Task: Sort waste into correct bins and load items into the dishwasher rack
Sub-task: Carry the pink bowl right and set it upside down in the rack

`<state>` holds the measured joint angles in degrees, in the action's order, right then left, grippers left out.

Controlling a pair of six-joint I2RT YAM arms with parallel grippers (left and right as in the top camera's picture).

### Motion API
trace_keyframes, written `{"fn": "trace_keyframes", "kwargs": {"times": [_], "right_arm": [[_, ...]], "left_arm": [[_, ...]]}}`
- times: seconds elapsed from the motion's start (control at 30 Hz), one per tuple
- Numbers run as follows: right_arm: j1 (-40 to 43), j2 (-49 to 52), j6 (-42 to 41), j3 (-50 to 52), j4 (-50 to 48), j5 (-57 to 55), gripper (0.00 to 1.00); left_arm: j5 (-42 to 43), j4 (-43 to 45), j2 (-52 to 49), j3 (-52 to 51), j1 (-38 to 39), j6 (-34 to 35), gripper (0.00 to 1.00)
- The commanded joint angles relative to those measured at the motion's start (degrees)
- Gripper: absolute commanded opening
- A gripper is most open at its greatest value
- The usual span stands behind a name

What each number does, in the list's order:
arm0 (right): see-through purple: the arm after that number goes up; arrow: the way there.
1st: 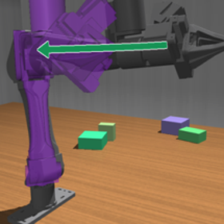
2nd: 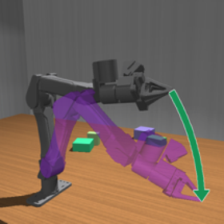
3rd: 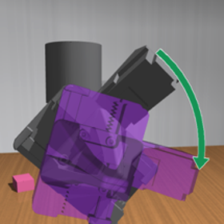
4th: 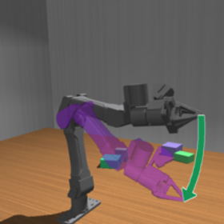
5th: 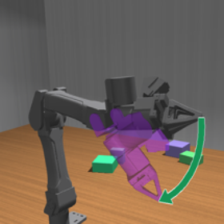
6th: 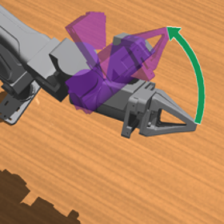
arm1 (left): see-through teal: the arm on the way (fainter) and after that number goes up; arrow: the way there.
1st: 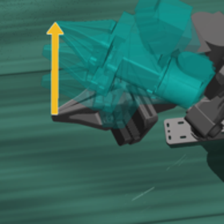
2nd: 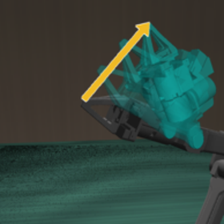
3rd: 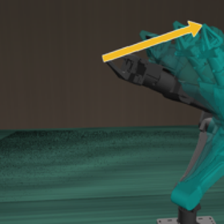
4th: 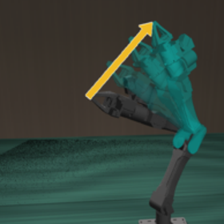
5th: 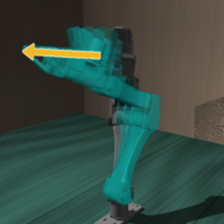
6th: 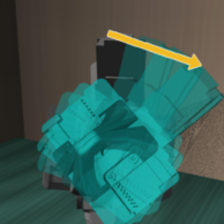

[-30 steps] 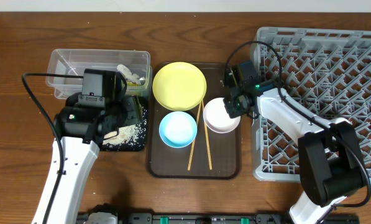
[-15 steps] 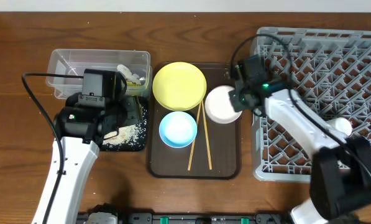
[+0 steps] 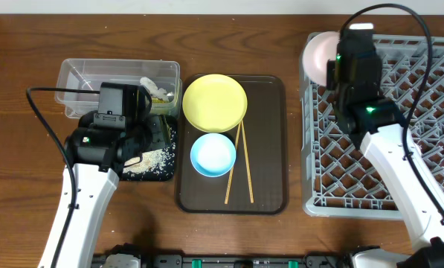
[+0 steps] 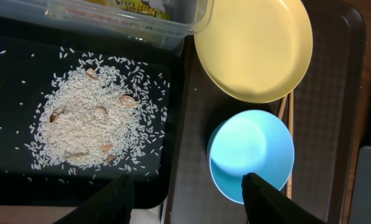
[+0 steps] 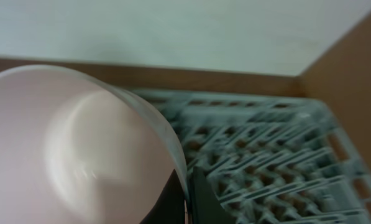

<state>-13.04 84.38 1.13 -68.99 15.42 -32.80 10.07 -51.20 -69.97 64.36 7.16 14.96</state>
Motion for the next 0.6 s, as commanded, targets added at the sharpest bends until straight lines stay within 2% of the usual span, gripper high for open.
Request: {"fn": "trace_keyframes", "kwargs": {"times": [0.0,0.17,0.33,0.57], "right_arm": [[1.92,0.63,5.62,-0.74,-4.02,-7.17,0.01],[3.98,4.52,11.80,-0.74,-13.66,-16.85,0.01],[4.79,10.88,19.39,-0.74,-19.54,-18.86,0.01],[4.61,18.60,20.37,-0.76,-22.82,-18.84,0.01]], "left_arm": [[-0.92,-0.17,-0.02,-0.37,-0.24,-0.33,0.59],[-0.92,-0.17,-0.02,-0.37,-0.24,-0.33,0.59],[-0.92,-0.15,-0.02,-0.37,-0.24,-0.33,0.59],[-0.87,-0.17,-0.02,-0.37,-0.24,-0.31,0.59]]}}
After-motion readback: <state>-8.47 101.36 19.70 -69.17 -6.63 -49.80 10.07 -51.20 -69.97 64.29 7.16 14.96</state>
